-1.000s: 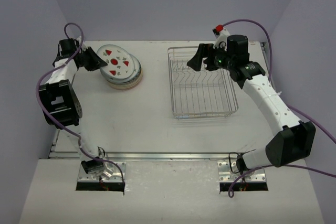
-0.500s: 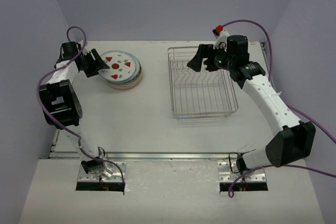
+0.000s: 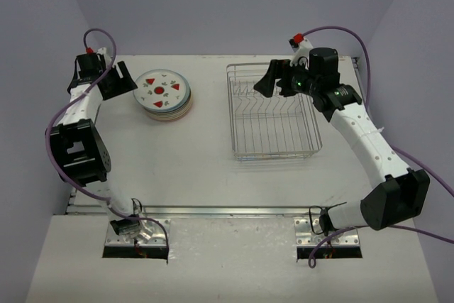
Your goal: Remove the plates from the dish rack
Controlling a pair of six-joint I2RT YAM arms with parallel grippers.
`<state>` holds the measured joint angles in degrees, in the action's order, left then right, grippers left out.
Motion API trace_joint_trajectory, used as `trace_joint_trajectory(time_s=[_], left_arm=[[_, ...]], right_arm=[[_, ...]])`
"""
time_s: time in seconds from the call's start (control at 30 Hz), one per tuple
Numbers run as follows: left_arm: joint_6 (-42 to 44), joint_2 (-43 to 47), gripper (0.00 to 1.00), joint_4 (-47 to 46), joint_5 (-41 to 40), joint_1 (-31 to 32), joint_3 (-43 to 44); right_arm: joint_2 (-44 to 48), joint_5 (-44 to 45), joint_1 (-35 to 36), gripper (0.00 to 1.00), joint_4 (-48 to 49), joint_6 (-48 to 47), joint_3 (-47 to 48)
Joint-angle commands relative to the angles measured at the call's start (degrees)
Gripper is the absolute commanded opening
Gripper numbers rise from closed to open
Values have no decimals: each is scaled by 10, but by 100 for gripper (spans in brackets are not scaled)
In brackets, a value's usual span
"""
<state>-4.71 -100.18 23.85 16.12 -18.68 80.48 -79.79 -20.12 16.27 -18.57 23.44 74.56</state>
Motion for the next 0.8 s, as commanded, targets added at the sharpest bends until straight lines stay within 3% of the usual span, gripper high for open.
trace_joint_trajectory(time_s=[0.0,0.23,0.37,0.77], left_arm=[[6,3,71,-26,3,6,-8],[-20,-32,71,-37,34,11,6],[-35,-50,72,-47,95,19,12],[-37,-70,72,-50,112,35,13]], right_arm=[[20,3,1,99,8,-15,-5],[22,5,1,99,5,-19,-8],[19,3,1,99,5,-20,-9],[19,3,1,99,3,-22,-9]])
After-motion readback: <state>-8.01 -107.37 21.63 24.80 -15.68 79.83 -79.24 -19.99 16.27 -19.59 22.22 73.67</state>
